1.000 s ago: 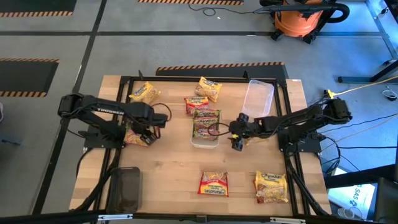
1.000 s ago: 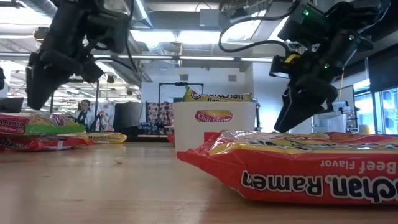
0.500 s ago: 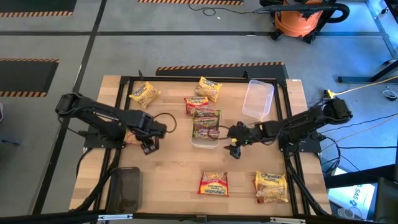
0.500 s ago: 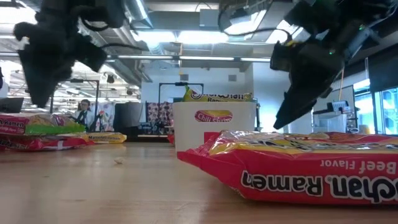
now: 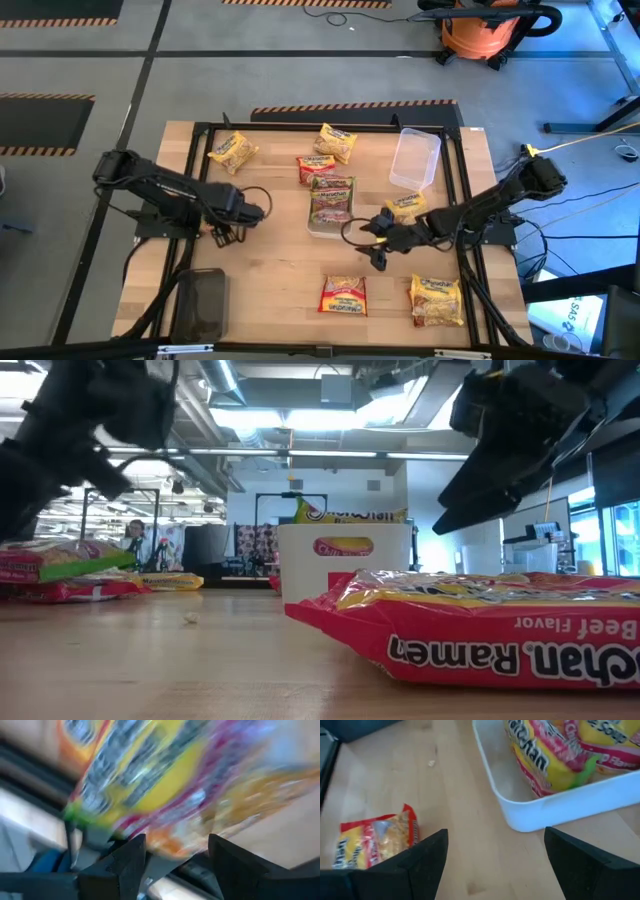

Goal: Sort Maruchan noodles
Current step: Put the green noodle pack into the white bin

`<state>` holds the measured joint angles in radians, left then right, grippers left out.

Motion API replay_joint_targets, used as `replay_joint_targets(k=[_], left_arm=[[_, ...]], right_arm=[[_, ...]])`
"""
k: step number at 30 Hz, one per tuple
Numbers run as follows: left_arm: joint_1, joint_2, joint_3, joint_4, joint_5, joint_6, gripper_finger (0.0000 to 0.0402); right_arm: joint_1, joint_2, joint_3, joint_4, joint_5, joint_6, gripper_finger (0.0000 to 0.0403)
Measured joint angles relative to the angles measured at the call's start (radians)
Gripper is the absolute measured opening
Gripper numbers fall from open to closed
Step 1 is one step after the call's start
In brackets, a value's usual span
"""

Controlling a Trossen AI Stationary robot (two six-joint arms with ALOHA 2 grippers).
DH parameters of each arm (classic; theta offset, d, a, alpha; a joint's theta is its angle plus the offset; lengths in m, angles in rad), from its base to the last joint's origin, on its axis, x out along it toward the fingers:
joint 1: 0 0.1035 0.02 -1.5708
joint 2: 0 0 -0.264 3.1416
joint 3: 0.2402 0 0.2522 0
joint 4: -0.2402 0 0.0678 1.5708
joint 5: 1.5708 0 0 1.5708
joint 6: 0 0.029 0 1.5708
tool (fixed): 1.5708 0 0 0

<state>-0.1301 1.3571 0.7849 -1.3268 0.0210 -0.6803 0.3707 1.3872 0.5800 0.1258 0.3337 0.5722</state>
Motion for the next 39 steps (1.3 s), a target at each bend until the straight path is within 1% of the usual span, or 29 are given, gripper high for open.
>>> replay_joint_targets(k=[4,7,11,14,16,19,20,21,26,30,35,39], left_arm=[[-0.034,0.001,0.009,0.251,0.111,0.062,0.0208],[-0.042,0.017,0.009,0.381,0.124,0.074,0.0208],[-0.048,0.016,0.023,0.447,0.147,0.074,0.0208],[-0.067,0.016,0.075,0.422,0.151,0.074,0.0208],[-0.082,0.016,0.12,0.382,0.118,0.079,0.0208],[-0.103,0.015,0.139,0.382,-0.034,0.042,0.0208],[-0.109,0.015,0.128,0.4,-0.076,0.024,0.0208],[-0.113,0.018,0.114,0.424,-0.095,0.013,0.0208],[-0.138,0.093,0.028,0.551,-0.083,-0.014,0.0208],[-0.186,0.162,0.026,0.677,-0.088,0.003,0.0208],[-0.248,0.215,0.048,0.849,-0.092,0.013,0.0208],[-0.292,0.222,0.051,0.987,-0.098,0.029,0.0208]], right_arm=[[0.022,0.0,0.0,0.007,0.008,0.016,0.0307],[0.024,0.0,0.0,0.005,0.014,0.025,0.0307],[0.024,0.0,0.0,0.004,0.014,0.026,0.0307],[0.024,0.0,0.0,0.004,0.005,0.026,0.0307],[0.024,0.0,0.0,0.004,-0.001,0.026,0.0307],[0.024,0.0,0.0,0.012,-0.004,0.028,0.0307],[0.027,0.0,0.0,0.024,-0.004,0.03,0.0307],[0.033,0.0,0.0,0.037,-0.004,0.03,0.0307],[0.085,0.0,0.0,0.075,-0.003,0.035,0.0307],[0.142,0.024,0.001,0.131,0.008,0.073,0.0307],[0.197,0.117,0.011,0.279,0.014,0.106,0.0307],[0.208,0.201,0.084,0.295,0.016,0.129,0.0307]])
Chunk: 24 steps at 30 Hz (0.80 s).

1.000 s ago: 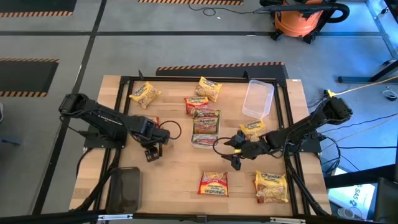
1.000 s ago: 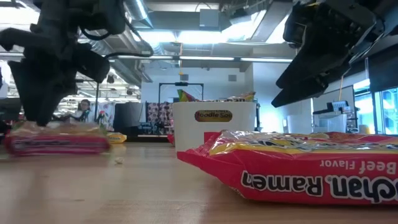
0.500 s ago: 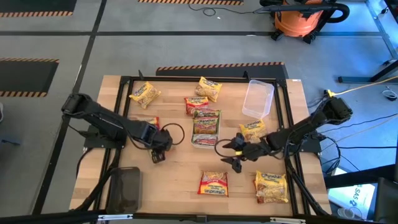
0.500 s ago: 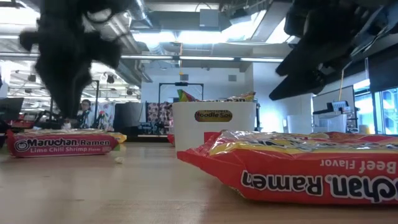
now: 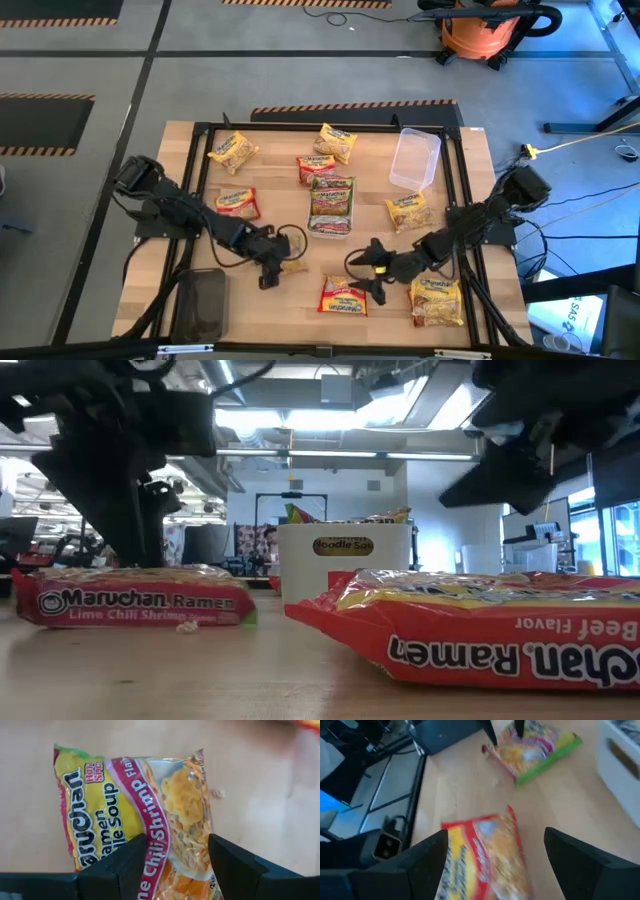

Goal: Sort Maruchan noodles
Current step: Put the green noodle pack into the white bin

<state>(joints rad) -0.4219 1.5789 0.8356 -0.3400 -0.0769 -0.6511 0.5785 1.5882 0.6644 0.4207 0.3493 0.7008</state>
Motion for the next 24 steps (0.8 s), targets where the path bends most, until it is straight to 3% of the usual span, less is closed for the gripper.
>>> replay_joint_targets(k=[6,13,18,24], left_arm=[[-0.013,-0.002,-0.001,0.111,-0.039,0.006,0.0208],[-0.047,-0.091,0.041,-0.101,0.022,-0.105,0.0208],[-0.134,-0.074,0.009,-0.137,-0.105,-0.155,0.0208],[-0.168,-0.014,-0.027,-0.1,-0.142,-0.166,0.0208]], right_arm=[[-0.013,0.097,0.12,-0.007,0.001,0.012,0.0307],[-0.057,0.186,0.238,-0.003,0.047,0.13,0.0308],[-0.112,0.29,0.311,-0.005,0.018,0.283,0.0308],[-0.156,0.389,0.37,-0.009,-0.021,0.375,0.0308]])
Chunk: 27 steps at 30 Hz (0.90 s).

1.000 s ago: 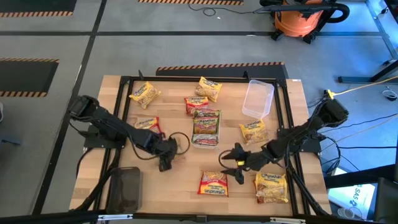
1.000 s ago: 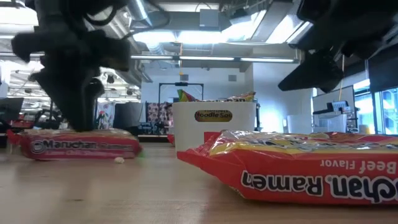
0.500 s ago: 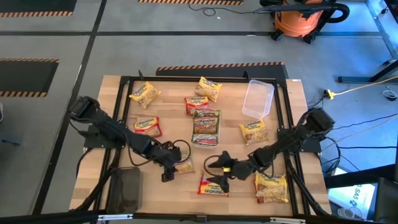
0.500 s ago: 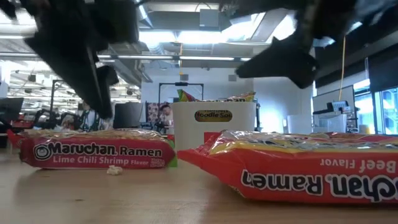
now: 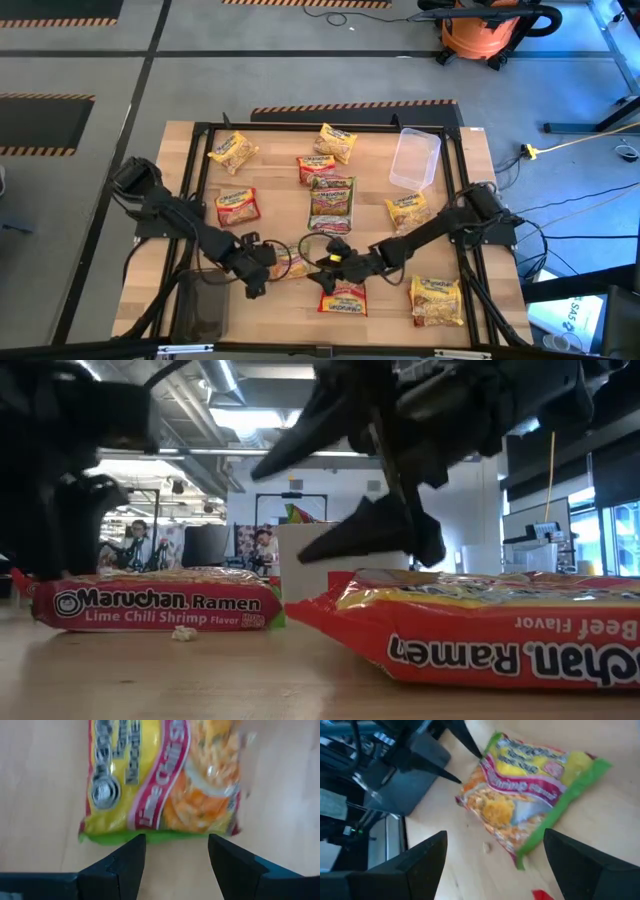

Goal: Sort Maruchan noodles
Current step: Put the green noodle pack into the white bin

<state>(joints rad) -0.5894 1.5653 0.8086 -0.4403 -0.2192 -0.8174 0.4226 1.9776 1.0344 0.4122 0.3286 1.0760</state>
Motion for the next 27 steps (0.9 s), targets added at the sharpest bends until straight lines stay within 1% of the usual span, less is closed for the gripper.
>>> replay_joint_targets(k=[8,10,17,22,27], left_arm=[[-0.008,0.095,-0.021,0.073,-0.018,0.045,0.0208],[-0.01,0.099,-0.021,0.083,-0.038,0.055,0.0208],[-0.01,0.106,-0.024,0.142,-0.075,0.069,0.0208],[-0.001,0.112,-0.026,0.228,-0.1,0.124,0.0208],[0.017,0.113,-0.027,0.274,-0.093,0.144,0.0208]], right_arm=[[-0.055,0.077,0.03,0.001,-0.038,0.075,0.0308],[-0.065,0.095,0.033,0.002,-0.056,0.097,0.0308],[-0.064,0.125,0.04,0.017,-0.042,0.14,0.0308],[-0.063,0.131,0.061,0.002,-0.044,0.118,0.0308],[-0.064,0.134,0.075,-0.009,-0.051,0.068,0.0308]])
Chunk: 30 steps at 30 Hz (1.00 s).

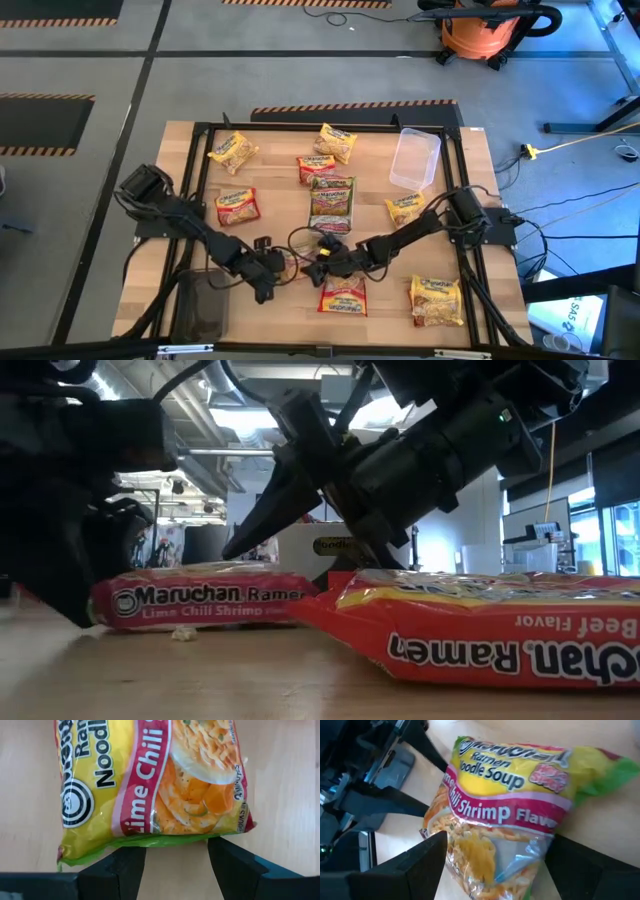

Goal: Sort Maruchan noodles
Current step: Put the green noodle pack into the white bin

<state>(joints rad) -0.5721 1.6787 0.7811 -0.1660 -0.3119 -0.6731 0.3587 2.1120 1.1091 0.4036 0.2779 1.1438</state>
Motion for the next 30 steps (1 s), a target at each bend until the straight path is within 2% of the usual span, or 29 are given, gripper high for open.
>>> replay_joint_targets(k=[11,14,17,23,25,30], left_arm=[[0.01,-0.002,0.003,0.082,-0.022,0.032,0.0208],[0.011,-0.002,0.003,0.085,-0.021,0.032,0.0208],[0.012,-0.005,0.003,0.079,-0.01,0.032,0.0208],[0.01,-0.083,0.005,0.005,0.108,0.024,0.0208],[0.011,-0.127,0.005,-0.026,0.133,0.011,0.0208],[0.005,-0.256,0.005,-0.063,0.119,0.002,0.0208]], right_arm=[[0.01,0.002,0.003,0.224,-0.044,-0.211,0.0301],[0.008,0.002,0.003,0.216,-0.047,-0.215,0.027],[0.008,0.002,0.002,0.196,-0.051,-0.232,0.0216],[0.008,-0.001,0.002,0.186,-0.077,-0.296,0.0101],[0.017,-0.018,0.002,0.164,-0.075,-0.332,0.0096],[0.058,-0.079,0.003,0.054,-0.025,-0.433,0.0096]])
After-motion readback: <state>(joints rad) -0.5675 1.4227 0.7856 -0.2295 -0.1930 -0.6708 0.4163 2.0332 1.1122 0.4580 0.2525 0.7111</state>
